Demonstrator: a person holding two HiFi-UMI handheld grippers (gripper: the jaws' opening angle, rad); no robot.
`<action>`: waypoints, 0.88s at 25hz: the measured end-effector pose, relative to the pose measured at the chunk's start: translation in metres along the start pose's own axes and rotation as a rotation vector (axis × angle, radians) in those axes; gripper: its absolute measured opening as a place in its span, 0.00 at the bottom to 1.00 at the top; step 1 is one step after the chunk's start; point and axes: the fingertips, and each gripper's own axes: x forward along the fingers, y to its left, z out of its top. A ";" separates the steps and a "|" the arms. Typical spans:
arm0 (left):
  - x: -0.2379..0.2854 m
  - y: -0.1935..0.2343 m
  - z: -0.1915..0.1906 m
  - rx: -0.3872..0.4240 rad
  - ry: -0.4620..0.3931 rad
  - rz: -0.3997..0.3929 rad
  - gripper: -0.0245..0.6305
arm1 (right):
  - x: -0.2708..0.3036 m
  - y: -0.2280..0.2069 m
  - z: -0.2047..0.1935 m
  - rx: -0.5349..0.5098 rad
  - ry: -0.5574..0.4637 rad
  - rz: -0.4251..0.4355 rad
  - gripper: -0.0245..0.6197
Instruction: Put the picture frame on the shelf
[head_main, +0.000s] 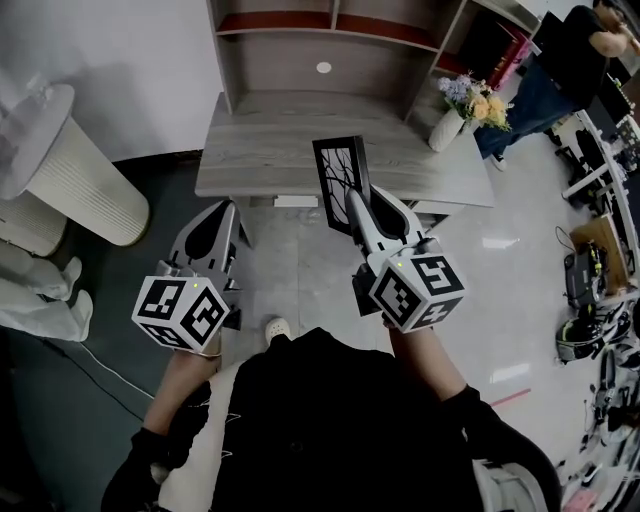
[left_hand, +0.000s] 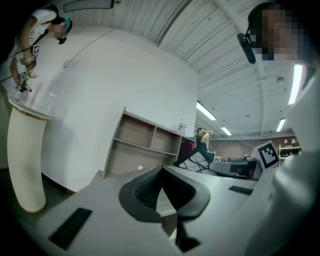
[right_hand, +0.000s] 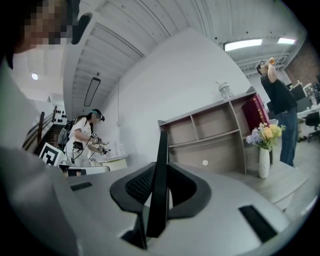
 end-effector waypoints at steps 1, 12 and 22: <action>0.004 0.005 0.003 -0.002 -0.004 -0.003 0.06 | 0.006 0.000 0.001 -0.001 0.001 0.000 0.15; 0.042 0.054 0.025 0.005 -0.005 -0.039 0.06 | 0.067 0.001 0.007 -0.004 -0.008 -0.025 0.15; 0.061 0.109 0.033 -0.006 0.005 -0.040 0.06 | 0.119 0.014 0.001 -0.033 -0.006 -0.041 0.15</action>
